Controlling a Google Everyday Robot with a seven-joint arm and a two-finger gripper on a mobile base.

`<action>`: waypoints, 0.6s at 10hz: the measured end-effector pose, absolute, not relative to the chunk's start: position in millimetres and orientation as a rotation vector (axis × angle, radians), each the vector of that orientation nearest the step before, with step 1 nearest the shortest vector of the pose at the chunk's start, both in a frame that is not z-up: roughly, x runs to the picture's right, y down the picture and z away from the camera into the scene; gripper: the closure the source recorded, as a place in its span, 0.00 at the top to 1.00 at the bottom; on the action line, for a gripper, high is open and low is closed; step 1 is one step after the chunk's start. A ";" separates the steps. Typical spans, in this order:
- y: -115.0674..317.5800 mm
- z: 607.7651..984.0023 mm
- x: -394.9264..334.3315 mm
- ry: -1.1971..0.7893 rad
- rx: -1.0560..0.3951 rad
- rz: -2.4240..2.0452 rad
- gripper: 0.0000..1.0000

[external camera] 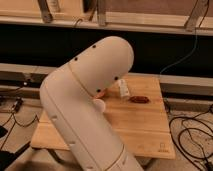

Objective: Place the white sponge in the ceramic cup

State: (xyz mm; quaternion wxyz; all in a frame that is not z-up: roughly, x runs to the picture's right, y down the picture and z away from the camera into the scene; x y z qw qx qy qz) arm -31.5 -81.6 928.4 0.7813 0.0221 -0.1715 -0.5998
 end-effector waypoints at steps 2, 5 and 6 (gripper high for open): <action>-93.5 908.0 -11.5 -0.338 0.099 -1.267 0.00; -105.6 863.3 17.3 -0.283 0.195 -1.260 0.00; -104.3 845.5 25.0 -0.269 0.230 -1.270 0.00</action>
